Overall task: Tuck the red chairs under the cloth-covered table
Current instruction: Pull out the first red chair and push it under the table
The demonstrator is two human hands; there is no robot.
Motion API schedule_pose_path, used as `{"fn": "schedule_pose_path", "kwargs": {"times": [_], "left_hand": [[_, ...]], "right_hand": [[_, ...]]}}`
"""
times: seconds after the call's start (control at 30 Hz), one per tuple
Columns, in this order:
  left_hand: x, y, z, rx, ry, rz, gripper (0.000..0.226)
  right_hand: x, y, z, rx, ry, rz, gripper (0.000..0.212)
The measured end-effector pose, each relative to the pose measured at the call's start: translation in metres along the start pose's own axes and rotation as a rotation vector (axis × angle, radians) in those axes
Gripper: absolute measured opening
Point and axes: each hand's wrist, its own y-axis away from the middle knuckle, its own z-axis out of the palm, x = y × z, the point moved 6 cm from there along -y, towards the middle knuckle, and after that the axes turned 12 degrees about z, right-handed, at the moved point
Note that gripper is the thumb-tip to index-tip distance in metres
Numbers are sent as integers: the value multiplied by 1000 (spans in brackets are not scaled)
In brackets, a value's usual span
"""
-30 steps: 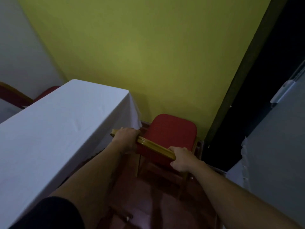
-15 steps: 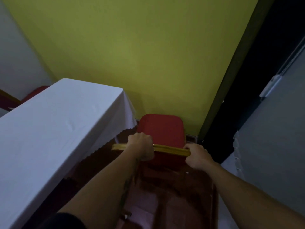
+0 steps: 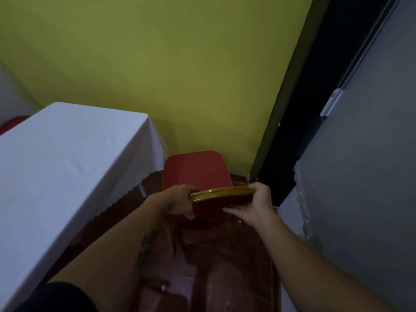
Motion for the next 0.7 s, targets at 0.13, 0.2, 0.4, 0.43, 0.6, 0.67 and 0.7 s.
{"fn": "schedule_pose_path", "kwargs": {"times": [0.13, 0.2, 0.4, 0.43, 0.6, 0.67, 0.7], "left_hand": [[-27, 7, 3, 106, -201, -52, 25], [-17, 12, 3, 107, -226, -12, 13], [9, 26, 5, 172, -215, 1, 13], [15, 27, 7, 182, -211, 5, 14], [36, 31, 20, 197, -147, -12, 30], [41, 34, 23, 200, -114, -17, 25], [43, 36, 24, 202, -95, -23, 20]], "right_hand": [[12, -5, 21, -14, 2, 52, 58], [16, -10, 25, 97, 28, 17, 65], [-5, -7, 28, 180, 131, -122, 36], [-10, -6, 26, 165, 151, -120, 33], [-25, -6, 15, 141, 263, -105, 20], [-27, -7, 14, 130, 307, -99, 20], [-28, -7, 14, 120, 324, -96, 18]]}}
